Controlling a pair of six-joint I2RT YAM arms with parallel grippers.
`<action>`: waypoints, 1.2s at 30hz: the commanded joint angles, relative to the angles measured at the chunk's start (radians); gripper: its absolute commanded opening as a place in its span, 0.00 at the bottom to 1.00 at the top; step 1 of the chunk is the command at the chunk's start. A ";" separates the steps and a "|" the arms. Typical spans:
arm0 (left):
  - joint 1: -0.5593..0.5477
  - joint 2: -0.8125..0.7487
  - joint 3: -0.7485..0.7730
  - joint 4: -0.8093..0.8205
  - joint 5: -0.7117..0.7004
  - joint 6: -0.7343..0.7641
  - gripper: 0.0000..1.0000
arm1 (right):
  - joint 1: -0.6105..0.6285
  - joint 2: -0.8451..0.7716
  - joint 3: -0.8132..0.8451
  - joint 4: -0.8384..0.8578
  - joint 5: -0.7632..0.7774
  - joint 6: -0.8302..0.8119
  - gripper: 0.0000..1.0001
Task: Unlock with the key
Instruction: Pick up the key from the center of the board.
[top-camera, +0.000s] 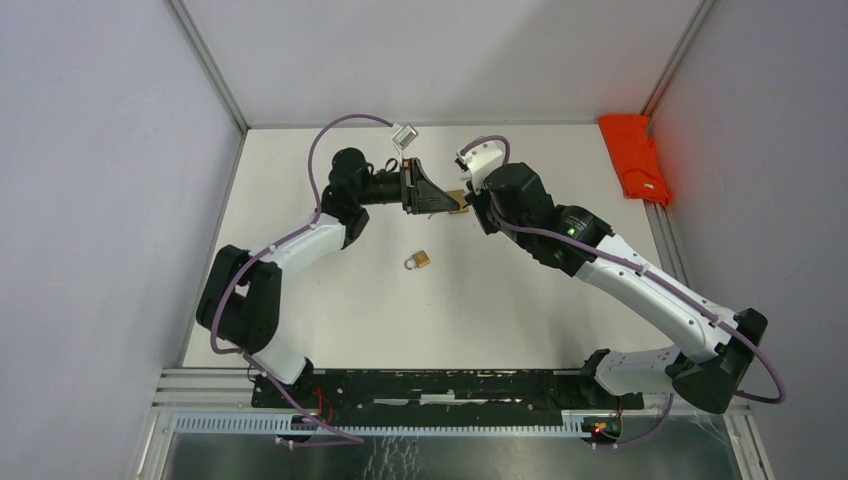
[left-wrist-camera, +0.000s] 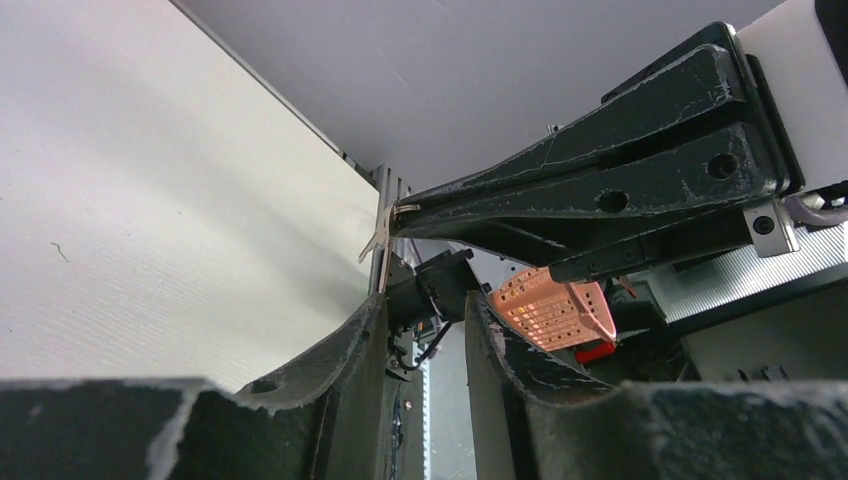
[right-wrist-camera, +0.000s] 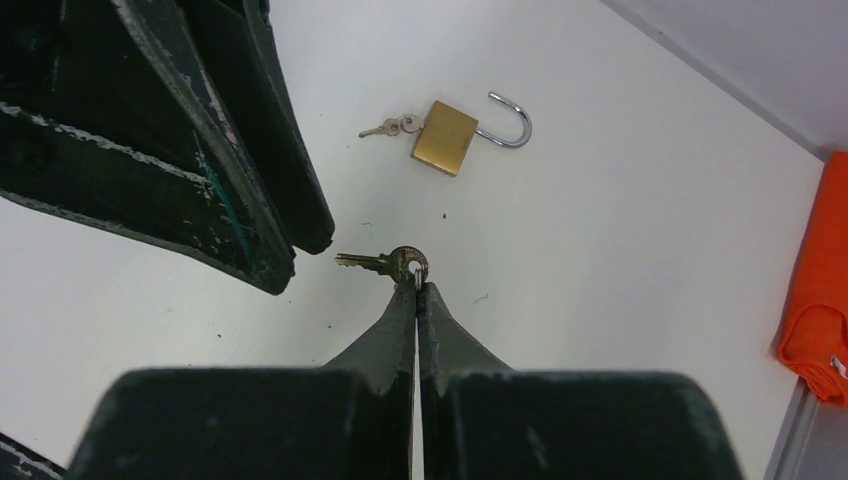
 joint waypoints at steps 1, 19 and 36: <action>-0.007 0.022 0.030 0.075 0.021 -0.054 0.41 | -0.001 0.001 0.043 0.034 -0.032 -0.008 0.00; -0.022 0.052 0.032 0.214 0.036 -0.159 0.23 | -0.001 -0.005 0.035 0.055 -0.063 0.004 0.00; -0.036 0.065 0.030 0.174 0.051 -0.130 0.28 | -0.001 -0.013 0.061 0.037 -0.061 0.021 0.00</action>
